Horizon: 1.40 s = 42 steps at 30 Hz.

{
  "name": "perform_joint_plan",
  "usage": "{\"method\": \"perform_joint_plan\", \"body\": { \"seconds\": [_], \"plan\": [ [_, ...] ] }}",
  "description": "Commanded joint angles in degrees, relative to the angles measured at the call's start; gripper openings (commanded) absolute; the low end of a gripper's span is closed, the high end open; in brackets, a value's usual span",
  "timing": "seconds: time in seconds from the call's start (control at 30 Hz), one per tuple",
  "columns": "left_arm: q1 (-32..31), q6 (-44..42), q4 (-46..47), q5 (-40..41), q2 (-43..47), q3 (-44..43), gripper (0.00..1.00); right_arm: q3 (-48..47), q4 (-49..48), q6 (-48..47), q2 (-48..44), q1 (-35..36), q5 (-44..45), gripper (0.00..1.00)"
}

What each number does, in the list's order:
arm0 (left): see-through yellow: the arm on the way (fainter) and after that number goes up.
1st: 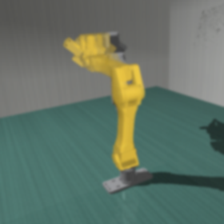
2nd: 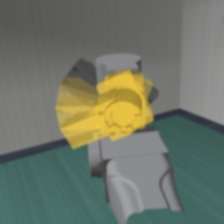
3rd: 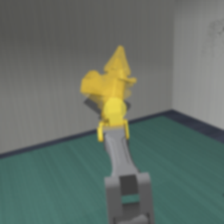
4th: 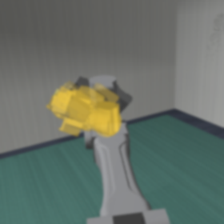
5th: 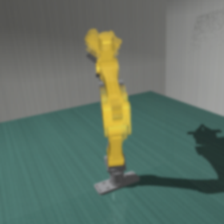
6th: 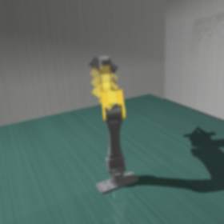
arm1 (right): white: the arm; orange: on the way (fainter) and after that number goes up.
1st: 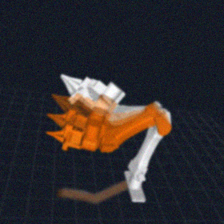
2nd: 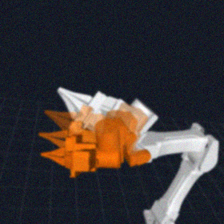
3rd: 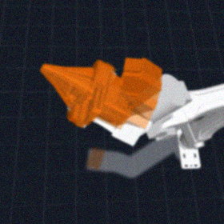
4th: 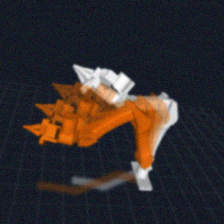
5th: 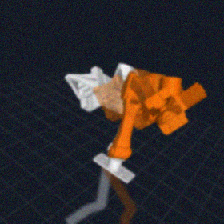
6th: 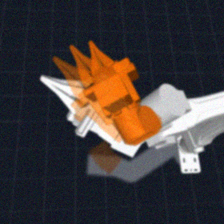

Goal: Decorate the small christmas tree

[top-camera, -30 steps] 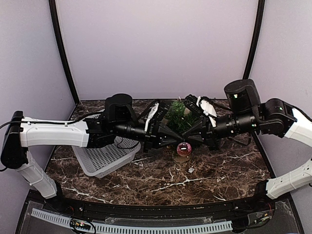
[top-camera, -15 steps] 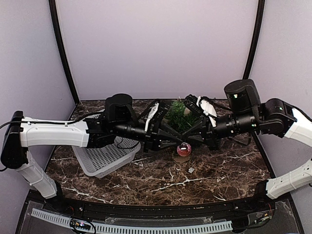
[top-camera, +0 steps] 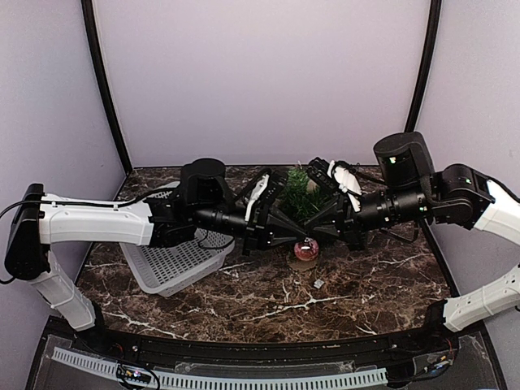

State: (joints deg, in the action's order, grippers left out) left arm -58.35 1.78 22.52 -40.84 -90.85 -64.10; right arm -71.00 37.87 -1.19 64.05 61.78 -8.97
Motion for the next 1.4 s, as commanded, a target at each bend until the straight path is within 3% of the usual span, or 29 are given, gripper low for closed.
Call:
{"method": "perform_joint_plan", "body": {
  "seconds": [0.0,0.1,0.17,0.37,0.67,1.37],
  "plan": [
    [-0.2,-0.2,1.0,-1.0,0.4,-1.4,0.07,-0.1,-0.4,0.2,-1.2,-0.4,0.1,0.00],
    [-0.2,0.0,1.3,-1.1,0.4,-1.5,0.06,-0.1,-0.4,0.2,-1.2,-0.4,0.2,0.00],
    [-0.2,0.0,1.2,-1.3,0.4,-1.6,0.11,0.0,-0.3,0.2,-1.2,-0.3,0.3,0.00],
    [-0.1,0.0,1.3,-1.5,0.0,-1.8,0.12,-0.2,-0.3,0.2,-1.2,-0.3,0.3,0.00],
    [-0.2,0.0,1.4,-1.5,0.1,-1.6,0.00,0.1,-0.2,0.2,-1.5,-0.5,0.5,0.00],
    [-0.2,1.5,-3.1,5.7,-1.2,-4.5,0.00,3.1,-0.2,1.1,-1.8,-2.6,5.5,0.00]
  ]
}}
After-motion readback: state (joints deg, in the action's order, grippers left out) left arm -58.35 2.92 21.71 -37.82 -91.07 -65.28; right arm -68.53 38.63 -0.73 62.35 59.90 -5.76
